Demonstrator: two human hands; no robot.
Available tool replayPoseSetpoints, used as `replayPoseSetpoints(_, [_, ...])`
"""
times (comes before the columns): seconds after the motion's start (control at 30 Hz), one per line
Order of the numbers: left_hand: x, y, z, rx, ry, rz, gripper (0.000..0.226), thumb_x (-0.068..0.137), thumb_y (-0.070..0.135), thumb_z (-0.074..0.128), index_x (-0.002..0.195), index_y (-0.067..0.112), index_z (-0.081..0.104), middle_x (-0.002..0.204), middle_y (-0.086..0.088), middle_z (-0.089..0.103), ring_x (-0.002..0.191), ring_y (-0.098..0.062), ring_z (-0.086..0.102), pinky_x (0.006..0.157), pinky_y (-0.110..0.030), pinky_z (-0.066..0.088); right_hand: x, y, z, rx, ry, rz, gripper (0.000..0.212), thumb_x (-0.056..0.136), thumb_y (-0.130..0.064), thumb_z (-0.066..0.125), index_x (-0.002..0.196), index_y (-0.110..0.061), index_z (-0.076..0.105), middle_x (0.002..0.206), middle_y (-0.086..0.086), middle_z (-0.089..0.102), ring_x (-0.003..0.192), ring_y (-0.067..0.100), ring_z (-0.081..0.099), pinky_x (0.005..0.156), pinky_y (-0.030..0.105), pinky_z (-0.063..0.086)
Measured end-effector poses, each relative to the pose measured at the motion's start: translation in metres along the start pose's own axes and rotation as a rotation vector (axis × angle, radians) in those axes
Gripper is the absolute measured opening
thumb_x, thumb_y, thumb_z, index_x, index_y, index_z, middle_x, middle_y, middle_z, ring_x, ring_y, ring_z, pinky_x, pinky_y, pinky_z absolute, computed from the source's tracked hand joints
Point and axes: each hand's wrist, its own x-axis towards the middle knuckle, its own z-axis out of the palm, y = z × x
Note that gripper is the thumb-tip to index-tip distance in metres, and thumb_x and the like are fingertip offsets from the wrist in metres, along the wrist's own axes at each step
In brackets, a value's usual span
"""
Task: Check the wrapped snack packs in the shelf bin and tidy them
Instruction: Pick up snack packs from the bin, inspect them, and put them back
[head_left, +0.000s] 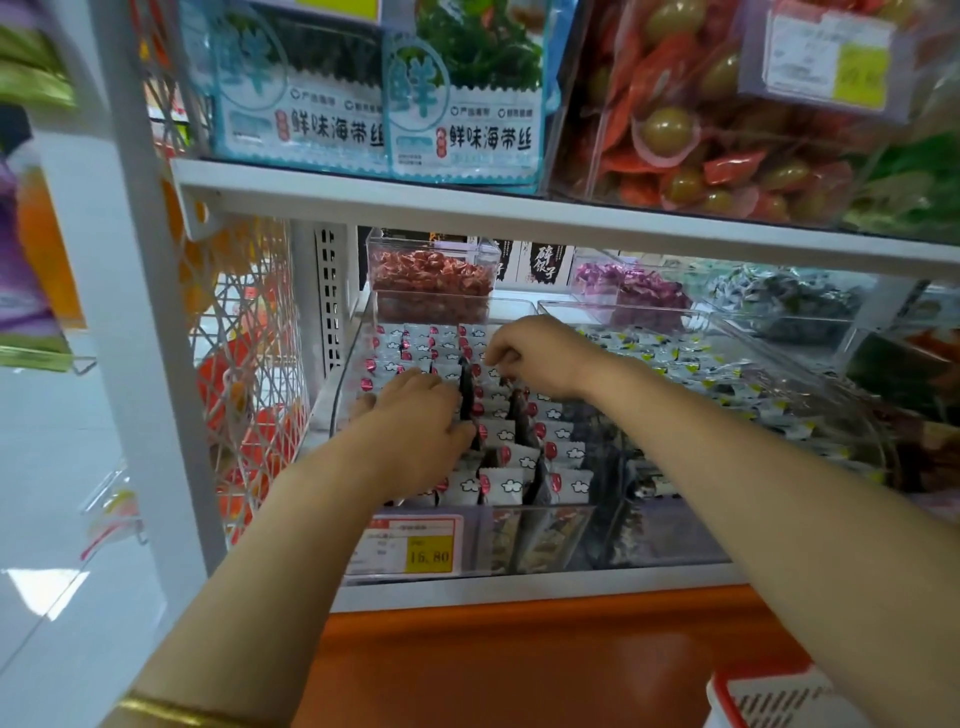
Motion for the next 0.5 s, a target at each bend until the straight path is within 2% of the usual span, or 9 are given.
replayPoseSetpoints(0.13, [0.001, 0.002, 0.001, 0.007, 0.000, -0.001, 0.034, 0.097, 0.035, 0.038, 0.121, 0.012, 0.047, 0.132, -0.007, 0.041, 0.129, -0.024, 0.030, 0.109, -0.048, 0.025, 0.000, 0.005, -0.001, 0.027, 0.096, 0.028, 0.028, 0.092, 0.001, 0.048, 0.111, -0.010, 0.065, 0.121, 0.008, 0.062, 0.111, 0.023, 0.057, 0.096, 0.037, 0.045])
replayPoseSetpoints(0.23, [0.000, 0.004, 0.001, 0.004, 0.000, 0.004, 0.035, 0.097, 0.034, 0.038, 0.123, 0.011, 0.047, 0.133, -0.007, 0.041, 0.130, -0.024, 0.030, 0.109, -0.048, 0.025, 0.011, 0.004, 0.005, 0.002, 0.138, 0.030, 0.028, 0.091, 0.000, 0.048, 0.109, -0.011, 0.065, 0.120, 0.008, 0.063, 0.109, 0.023, 0.057, 0.094, 0.038, 0.046])
replayPoseSetpoints(0.37, [0.002, 0.002, 0.003, -0.011, 0.017, 0.008, 0.042, 0.097, 0.034, 0.039, 0.132, 0.011, 0.043, 0.141, -0.006, 0.038, 0.134, -0.023, 0.025, 0.112, -0.047, 0.022, 0.031, 0.000, 0.020, -0.200, 0.115, 0.046, 0.025, 0.090, -0.006, 0.050, 0.110, -0.015, 0.064, 0.116, 0.011, 0.059, 0.111, 0.029, 0.052, 0.088, 0.035, 0.043])
replayPoseSetpoints(0.43, [0.003, -0.001, 0.003, -0.015, 0.029, 0.004, 0.044, 0.097, 0.035, 0.040, 0.134, 0.012, 0.042, 0.144, -0.006, 0.036, 0.135, -0.023, 0.024, 0.112, -0.045, 0.021, 0.035, 0.000, 0.025, -0.296, 0.097, 0.045, 0.019, 0.089, -0.008, 0.053, 0.104, -0.013, 0.063, 0.112, 0.012, 0.057, 0.108, 0.030, 0.051, 0.084, 0.035, 0.042])
replayPoseSetpoints(0.5, [0.005, -0.004, 0.003, -0.011, 0.034, 0.002, 0.046, 0.096, 0.037, 0.040, 0.135, 0.013, 0.041, 0.144, -0.006, 0.035, 0.136, -0.023, 0.024, 0.112, -0.046, 0.021, 0.036, 0.000, 0.024, -0.275, 0.100, 0.058, 0.006, 0.087, -0.011, 0.057, 0.090, -0.015, 0.061, 0.109, 0.011, 0.059, 0.107, 0.029, 0.051, 0.084, 0.035, 0.042])
